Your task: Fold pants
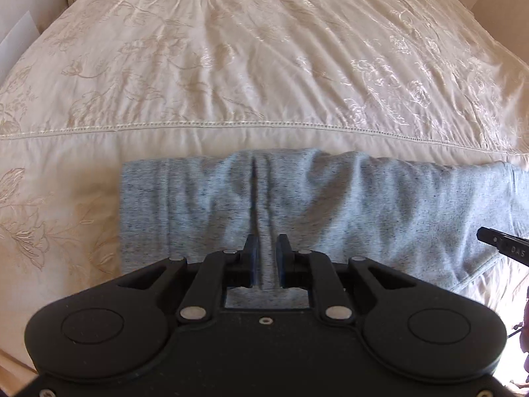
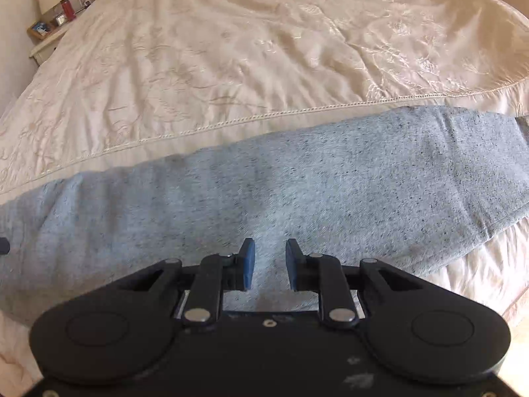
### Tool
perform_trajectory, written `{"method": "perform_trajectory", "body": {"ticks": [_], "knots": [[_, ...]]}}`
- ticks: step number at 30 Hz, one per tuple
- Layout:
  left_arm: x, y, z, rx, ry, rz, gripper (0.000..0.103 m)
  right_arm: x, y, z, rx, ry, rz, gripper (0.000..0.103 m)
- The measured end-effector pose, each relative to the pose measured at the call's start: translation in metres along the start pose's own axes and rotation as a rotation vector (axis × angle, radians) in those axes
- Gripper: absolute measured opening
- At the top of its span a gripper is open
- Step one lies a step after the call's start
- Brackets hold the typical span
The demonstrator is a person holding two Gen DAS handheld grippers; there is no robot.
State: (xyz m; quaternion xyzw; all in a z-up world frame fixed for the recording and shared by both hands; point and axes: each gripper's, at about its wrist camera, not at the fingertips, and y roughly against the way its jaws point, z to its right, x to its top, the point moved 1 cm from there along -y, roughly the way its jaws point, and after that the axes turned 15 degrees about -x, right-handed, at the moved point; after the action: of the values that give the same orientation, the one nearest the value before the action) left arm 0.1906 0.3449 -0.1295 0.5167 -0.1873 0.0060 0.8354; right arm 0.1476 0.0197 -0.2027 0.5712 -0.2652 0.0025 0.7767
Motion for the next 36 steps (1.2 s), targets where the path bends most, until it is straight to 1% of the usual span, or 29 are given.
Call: {"method": "perform_trajectory", "body": {"ticks": [3,5,6,8,9,11,12,13,14,15,16,17,19,21,22,23,25,26,28,29,30,32,34,36], "knots": [[-0.015,-0.023,0.012,-0.011,0.066,-0.052,0.02,-0.006,-0.025,0.015,-0.012,0.038,-0.104,0.022],[-0.031,-0.041,0.01,0.015,0.115,-0.125,0.02,-0.019,-0.032,0.024,0.019,0.079,-0.157,0.022],[-0.038,-0.046,0.008,0.029,0.13,-0.151,0.02,-0.022,-0.031,0.025,0.036,0.109,-0.156,0.022],[-0.046,-0.049,0.005,0.036,0.173,-0.167,0.02,-0.018,-0.025,0.027,0.069,0.181,-0.159,0.022],[-0.044,-0.047,0.004,0.039,0.203,-0.163,0.02,-0.013,-0.021,0.028,0.085,0.194,-0.157,0.023],[-0.034,-0.037,0.004,0.046,0.261,-0.138,0.02,0.011,-0.005,0.034,0.186,0.179,-0.097,0.024],[-0.028,-0.032,0.005,0.051,0.274,-0.108,0.02,0.022,0.002,0.035,0.227,0.176,-0.065,0.024],[-0.02,-0.025,0.007,0.064,0.279,-0.065,0.02,0.04,0.01,0.033,0.281,0.18,-0.019,0.024],[-0.013,-0.021,0.009,0.078,0.284,-0.03,0.02,0.052,0.013,0.03,0.313,0.186,0.005,0.024],[-0.006,-0.018,0.01,0.091,0.293,-0.004,0.02,0.07,0.014,0.024,0.354,0.194,0.022,0.026],[-0.002,-0.018,0.01,0.098,0.311,0.014,0.02,0.087,0.01,0.016,0.397,0.201,0.018,0.03],[0.002,-0.021,0.009,0.101,0.331,0.019,0.02,0.101,0.004,0.007,0.435,0.203,0.005,0.031],[0.001,-0.032,0.011,0.108,0.369,0.015,0.02,0.126,-0.012,-0.013,0.5,0.205,-0.038,0.031],[-0.006,-0.053,0.014,0.124,0.376,-0.036,0.02,0.142,-0.03,-0.034,0.556,0.216,-0.099,0.032],[-0.012,-0.061,0.014,0.133,0.373,-0.058,0.02,0.15,-0.042,-0.045,0.577,0.224,-0.142,0.032],[-0.019,-0.071,0.016,0.142,0.368,-0.063,0.02,0.152,-0.046,-0.059,0.593,0.236,-0.196,0.032],[-0.025,-0.075,0.019,0.16,0.364,-0.029,0.02,0.155,-0.067,-0.079,0.608,0.275,-0.302,0.033],[-0.026,-0.074,0.02,0.163,0.38,-0.02,0.02,0.153,-0.075,-0.087,0.61,0.294,-0.347,0.033],[-0.025,-0.071,0.018,0.159,0.416,-0.012,0.02,0.141,-0.084,-0.096,0.62,0.338,-0.433,0.033],[-0.025,-0.07,0.017,0.152,0.422,-0.014,0.02,0.136,-0.082,-0.097,0.631,0.354,-0.447,0.033],[-0.025,-0.067,0.015,0.144,0.425,-0.019,0.02,0.13,-0.074,-0.097,0.653,0.381,-0.43,0.033],[-0.024,-0.058,0.014,0.132,0.418,-0.02,0.02,0.113,-0.041,-0.091,0.689,0.462,-0.296,0.033],[-0.021,-0.046,0.018,0.131,0.389,0.007,0.02,0.095,-0.016,-0.089,0.676,0.547,-0.188,0.033],[-0.011,-0.031,0.027,0.12,0.338,0.045,0.02,0.071,0.005,-0.089,0.635,0.636,-0.097,0.033]]}}
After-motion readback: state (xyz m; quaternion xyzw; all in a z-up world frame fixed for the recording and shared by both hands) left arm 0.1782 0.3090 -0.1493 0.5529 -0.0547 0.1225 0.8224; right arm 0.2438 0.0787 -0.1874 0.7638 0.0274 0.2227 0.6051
